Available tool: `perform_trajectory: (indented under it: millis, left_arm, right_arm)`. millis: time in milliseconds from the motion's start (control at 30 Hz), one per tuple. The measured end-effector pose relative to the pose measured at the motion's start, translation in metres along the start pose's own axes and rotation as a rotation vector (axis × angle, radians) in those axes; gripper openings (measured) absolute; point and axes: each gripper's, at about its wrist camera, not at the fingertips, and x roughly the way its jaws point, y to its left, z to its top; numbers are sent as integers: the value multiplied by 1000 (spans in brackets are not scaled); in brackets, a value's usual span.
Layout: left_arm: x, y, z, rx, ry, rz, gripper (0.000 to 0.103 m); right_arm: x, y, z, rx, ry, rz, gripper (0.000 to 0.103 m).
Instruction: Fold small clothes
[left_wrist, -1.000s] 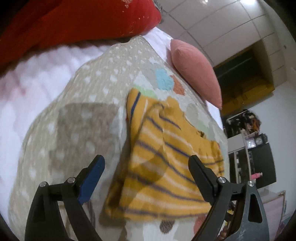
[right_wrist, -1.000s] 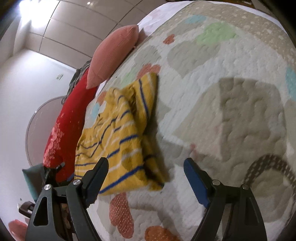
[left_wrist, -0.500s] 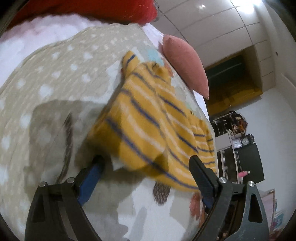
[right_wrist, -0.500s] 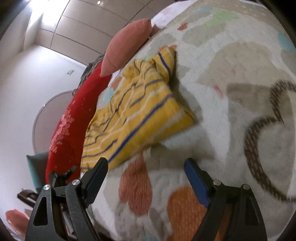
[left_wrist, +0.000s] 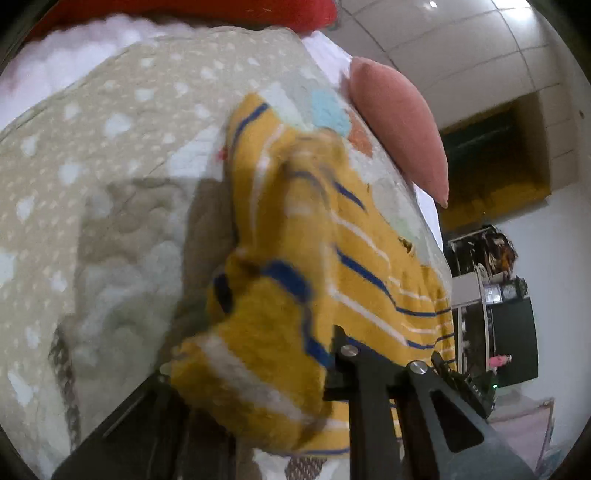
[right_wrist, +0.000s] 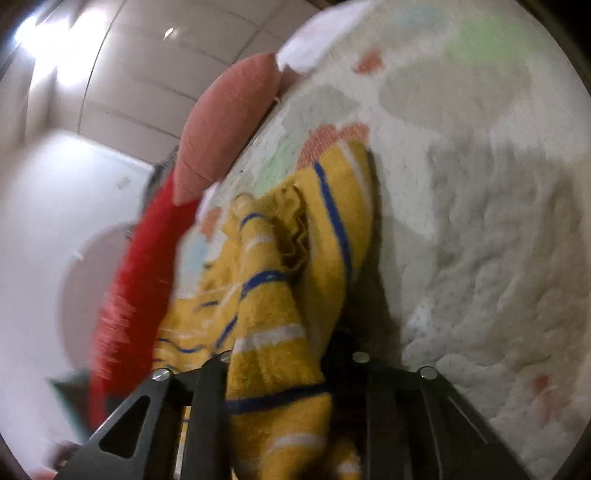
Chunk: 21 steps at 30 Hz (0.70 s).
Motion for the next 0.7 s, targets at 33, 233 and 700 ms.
perform_trajectory:
  millis: [33,233,700]
  left_arm:
    - [-6,-2,-3,14,-6,14,13]
    - [-59,-15,-27,58,-70,14,7]
    - [-125,-7,-77,191,-242,169,60]
  right_arm:
    - [-6,-4,0,20,-2,24,20]
    - [-49,-12,-13,12,2,92,16]
    - [-111,-42,-45,44,-103,-7,56]
